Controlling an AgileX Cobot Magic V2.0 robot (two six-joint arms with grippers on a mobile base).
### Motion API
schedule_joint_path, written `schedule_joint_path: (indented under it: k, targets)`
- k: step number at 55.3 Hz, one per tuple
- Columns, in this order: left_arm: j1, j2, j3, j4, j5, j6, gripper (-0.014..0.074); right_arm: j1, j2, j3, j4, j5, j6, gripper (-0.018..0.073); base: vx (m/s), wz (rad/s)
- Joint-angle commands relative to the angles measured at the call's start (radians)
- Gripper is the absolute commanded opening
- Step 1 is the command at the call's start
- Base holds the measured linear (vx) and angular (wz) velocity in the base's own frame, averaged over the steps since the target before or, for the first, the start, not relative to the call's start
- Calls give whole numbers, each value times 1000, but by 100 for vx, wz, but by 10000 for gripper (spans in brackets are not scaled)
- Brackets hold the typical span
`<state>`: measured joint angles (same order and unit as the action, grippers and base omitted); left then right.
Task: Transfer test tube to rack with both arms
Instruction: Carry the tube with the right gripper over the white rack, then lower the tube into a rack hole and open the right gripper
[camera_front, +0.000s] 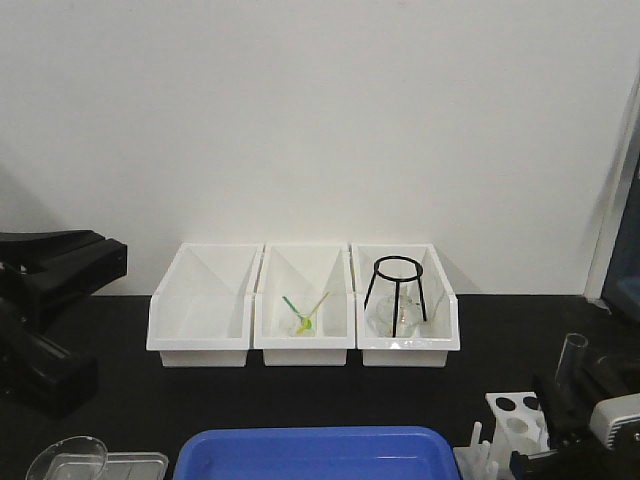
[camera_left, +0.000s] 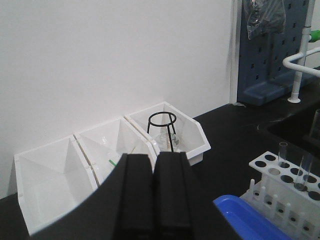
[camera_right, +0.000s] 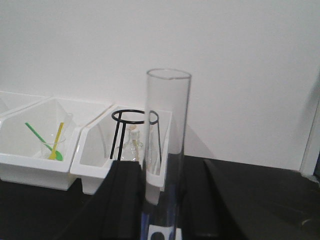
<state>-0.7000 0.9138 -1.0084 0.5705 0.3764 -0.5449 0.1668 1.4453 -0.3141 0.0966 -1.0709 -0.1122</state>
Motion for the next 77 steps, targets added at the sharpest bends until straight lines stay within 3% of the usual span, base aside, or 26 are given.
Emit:
schedule_joint_path:
  k: [1,23,44,57,77]
  targets:
    - [-6,-10,-34,9,-59,1,1,-7,9,-24,1,-101,7,-8,0,0]
    - [-6,-10,-34,9,-59,1,1,-7,175,-24,-1,-164,35,-8,0,0]
    - [-6,-10,-34,9,-59,1,1,-7,206,-24,-1,-176,34,33,0,0]
    - [-6,-10,-34,9,-59,1,1,-7,206,-24,-1,-179,34,171,0,0]
    - [-6,-10,-34,9,-59,1,1,-7,177,-24,-1,-150,39,494,0,0]
